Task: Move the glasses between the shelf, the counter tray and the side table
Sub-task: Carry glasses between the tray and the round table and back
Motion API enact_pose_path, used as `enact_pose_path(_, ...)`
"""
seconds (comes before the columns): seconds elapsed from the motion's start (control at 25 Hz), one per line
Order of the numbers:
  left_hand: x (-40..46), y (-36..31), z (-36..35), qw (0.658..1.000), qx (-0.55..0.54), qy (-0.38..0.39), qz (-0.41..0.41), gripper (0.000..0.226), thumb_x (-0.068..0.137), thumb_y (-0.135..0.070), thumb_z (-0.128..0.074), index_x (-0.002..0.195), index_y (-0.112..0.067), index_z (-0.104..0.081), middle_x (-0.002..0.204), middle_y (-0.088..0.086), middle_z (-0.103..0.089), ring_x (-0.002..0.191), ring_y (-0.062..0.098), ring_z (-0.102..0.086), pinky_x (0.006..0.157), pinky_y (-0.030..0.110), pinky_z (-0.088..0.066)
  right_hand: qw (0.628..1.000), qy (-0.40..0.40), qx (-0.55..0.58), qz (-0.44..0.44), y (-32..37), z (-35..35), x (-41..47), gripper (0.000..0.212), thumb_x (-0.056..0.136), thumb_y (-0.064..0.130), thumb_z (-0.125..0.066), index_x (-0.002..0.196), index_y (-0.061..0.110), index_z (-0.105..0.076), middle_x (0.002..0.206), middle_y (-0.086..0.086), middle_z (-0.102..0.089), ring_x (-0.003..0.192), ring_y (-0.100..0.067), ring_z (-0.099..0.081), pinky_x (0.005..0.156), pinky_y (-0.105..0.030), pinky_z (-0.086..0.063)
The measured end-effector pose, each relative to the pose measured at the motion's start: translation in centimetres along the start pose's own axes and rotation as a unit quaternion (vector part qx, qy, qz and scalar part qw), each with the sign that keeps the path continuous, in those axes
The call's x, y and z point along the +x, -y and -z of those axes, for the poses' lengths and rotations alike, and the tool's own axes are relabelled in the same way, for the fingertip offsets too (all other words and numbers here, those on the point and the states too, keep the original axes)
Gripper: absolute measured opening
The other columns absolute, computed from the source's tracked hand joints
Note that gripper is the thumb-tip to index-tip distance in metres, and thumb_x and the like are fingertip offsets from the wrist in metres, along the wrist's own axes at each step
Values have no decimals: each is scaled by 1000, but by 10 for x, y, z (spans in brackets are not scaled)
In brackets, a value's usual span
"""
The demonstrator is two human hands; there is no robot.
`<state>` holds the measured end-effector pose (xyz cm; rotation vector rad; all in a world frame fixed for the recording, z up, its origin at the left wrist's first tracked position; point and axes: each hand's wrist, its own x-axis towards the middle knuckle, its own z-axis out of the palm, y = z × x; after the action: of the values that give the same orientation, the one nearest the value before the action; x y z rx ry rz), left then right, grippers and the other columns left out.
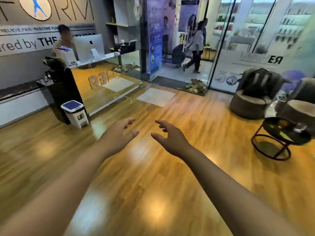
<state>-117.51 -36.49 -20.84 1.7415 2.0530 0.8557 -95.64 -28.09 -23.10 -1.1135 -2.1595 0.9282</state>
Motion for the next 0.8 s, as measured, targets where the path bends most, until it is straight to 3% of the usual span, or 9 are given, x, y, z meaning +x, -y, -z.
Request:
enact_pose_path(0.48,281,-69,-94,989,-44,70,-119,58,97,-53,-63,150,-33,-49,144,-9,-58,128,13,-57,103,41,-51,988,-123,-20,-96,-135,133,176,61,95,51,-68,152,38,-47,142,4,-61,128,-15,-57,97,-37,-55)
enact_pose_path(0.8,429,-107,-171,974,-64,121,-178,59,96,-50,-64,150,-32,-48,147,-8,-56,131,12,-54,101,32,-48,971,-177,-37,-153,-209,188,260,63,95,52,-68,152,36,-47,143,2,-62,130,-16,-58,100,-38,-55)
